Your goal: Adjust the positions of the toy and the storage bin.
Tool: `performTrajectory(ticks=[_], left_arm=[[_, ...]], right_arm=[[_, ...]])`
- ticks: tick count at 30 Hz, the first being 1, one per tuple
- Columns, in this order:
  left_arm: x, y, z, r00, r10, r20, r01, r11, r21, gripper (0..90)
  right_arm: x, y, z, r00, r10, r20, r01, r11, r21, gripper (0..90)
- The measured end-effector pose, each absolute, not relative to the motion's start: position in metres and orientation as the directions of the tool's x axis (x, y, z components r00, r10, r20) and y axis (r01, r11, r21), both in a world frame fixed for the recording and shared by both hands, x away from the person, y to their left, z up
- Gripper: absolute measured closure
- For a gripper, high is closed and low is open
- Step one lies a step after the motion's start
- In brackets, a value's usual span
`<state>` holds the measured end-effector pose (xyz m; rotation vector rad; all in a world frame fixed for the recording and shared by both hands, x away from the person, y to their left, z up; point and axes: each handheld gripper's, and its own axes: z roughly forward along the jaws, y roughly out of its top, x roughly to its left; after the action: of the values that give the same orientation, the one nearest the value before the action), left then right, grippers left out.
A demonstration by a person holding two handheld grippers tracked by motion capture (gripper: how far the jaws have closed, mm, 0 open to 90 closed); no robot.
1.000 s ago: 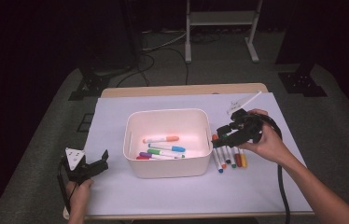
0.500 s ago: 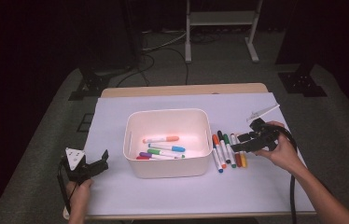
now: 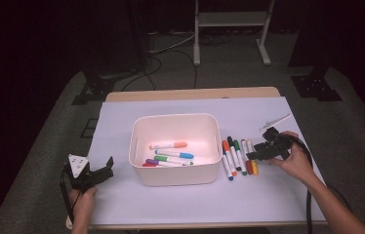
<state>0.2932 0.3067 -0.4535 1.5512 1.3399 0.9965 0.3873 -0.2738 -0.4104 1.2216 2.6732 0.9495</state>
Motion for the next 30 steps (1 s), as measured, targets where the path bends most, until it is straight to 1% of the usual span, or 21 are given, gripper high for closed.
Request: performTrajectory(ticks=[13, 19, 21, 27, 30], left_arm=[[0.293, 0.307, -0.454, 0.114, 0.992, 0.045, 0.327, -0.080, 0.942, 0.0], [0.293, 0.307, -0.454, 0.114, 0.992, 0.046, 0.328, -0.081, 0.941, 0.0], [0.293, 0.307, -0.454, 0.114, 0.992, 0.046, 0.328, -0.081, 0.941, 0.0], [0.293, 0.307, -0.454, 0.116, 0.992, 0.045, 0.328, -0.081, 0.941, 0.0], [0.293, 0.307, -0.454, 0.115, 0.992, 0.045, 0.328, -0.081, 0.941, 0.0]], right_arm=[[0.394, -0.273, -0.423, -0.651, 0.738, 0.177, 0.691, 0.480, 0.540, 46.3], [0.395, -0.273, -0.426, -0.638, 0.750, 0.173, 0.700, 0.471, 0.537, 52.4], [0.395, -0.273, -0.428, -0.635, 0.754, 0.170, 0.703, 0.471, 0.533, 53.0], [0.393, -0.277, -0.433, -0.612, 0.780, 0.132, 0.714, 0.472, 0.517, 57.1], [0.392, -0.283, -0.433, -0.586, 0.804, 0.105, 0.725, 0.462, 0.511, 59.6]])
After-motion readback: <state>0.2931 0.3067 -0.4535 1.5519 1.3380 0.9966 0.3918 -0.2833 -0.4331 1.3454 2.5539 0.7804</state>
